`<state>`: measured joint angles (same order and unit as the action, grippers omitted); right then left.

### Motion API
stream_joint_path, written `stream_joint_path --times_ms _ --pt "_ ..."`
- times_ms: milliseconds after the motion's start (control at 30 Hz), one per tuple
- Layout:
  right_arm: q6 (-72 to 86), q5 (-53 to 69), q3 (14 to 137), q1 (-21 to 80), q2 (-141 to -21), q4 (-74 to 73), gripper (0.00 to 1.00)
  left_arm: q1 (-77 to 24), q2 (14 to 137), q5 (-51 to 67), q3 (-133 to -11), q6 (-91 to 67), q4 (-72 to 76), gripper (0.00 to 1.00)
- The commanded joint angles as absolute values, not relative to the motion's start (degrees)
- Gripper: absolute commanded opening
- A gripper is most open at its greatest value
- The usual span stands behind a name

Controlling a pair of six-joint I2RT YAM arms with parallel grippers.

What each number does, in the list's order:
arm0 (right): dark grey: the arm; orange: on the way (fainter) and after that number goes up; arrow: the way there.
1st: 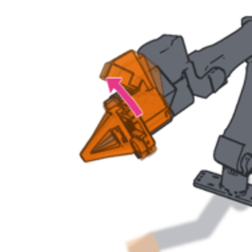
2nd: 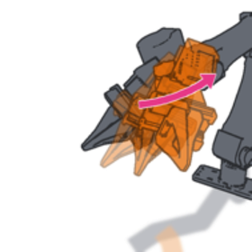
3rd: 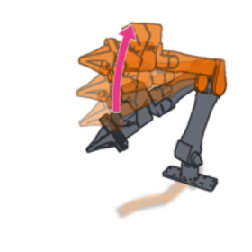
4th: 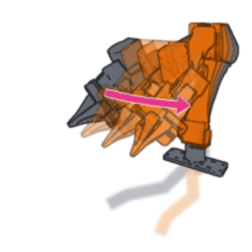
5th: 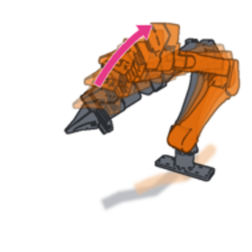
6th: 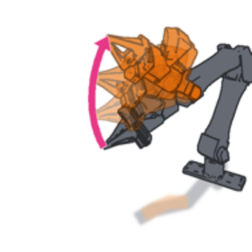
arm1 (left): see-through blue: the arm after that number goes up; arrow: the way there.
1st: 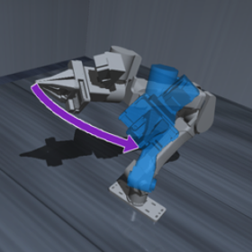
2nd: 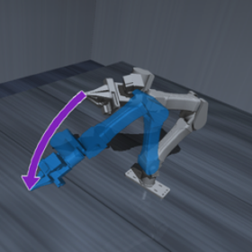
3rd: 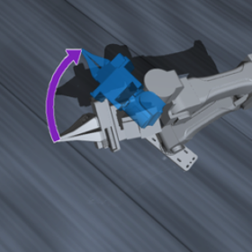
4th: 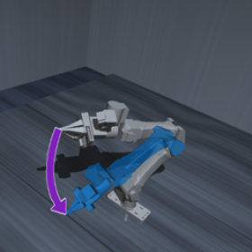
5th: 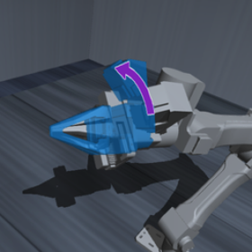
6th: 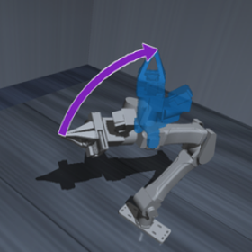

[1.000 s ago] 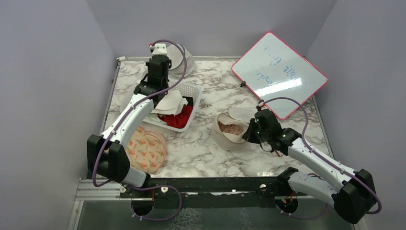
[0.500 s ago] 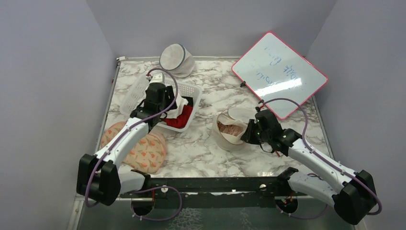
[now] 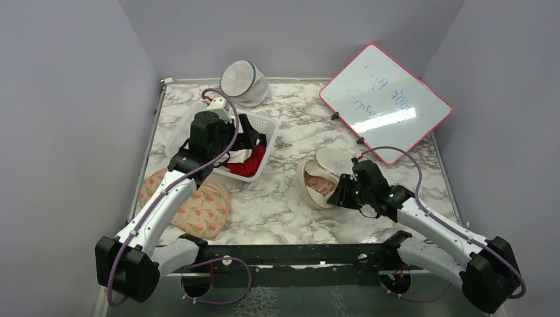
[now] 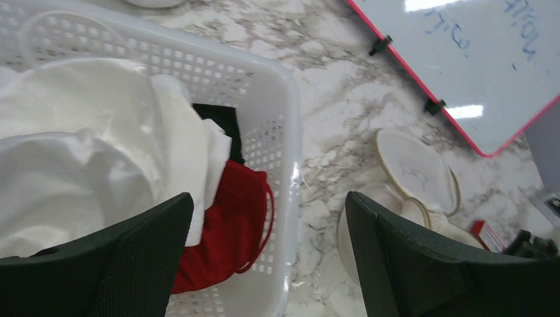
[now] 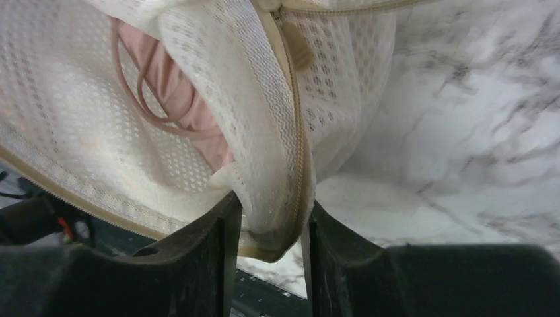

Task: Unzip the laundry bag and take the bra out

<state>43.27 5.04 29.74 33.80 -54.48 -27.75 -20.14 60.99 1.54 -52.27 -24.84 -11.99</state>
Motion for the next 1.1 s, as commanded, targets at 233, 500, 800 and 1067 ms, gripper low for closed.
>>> stream_joint_path --times_ms 233,500,800,1067 --pt "46.24 16.92 23.81 34.19 -51.72 -23.01 0.27 -48.60 69.05 2.58 -55.71 -28.66 -5.59 0.63" --pt "49.66 7.18 25.53 34.18 -48.37 -28.36 0.34 -67.76 81.65 -15.56 -62.01 -18.36 -8.64 0.49" --pt "50.17 1.13 30.50 34.16 -44.35 -34.09 0.63 -67.94 87.81 -18.10 -62.10 -20.57 -6.43 0.48" --pt "45.73 -7.43 35.28 34.19 -51.19 -35.54 0.58 -67.94 83.30 -17.08 -56.37 -23.56 -3.48 0.60"
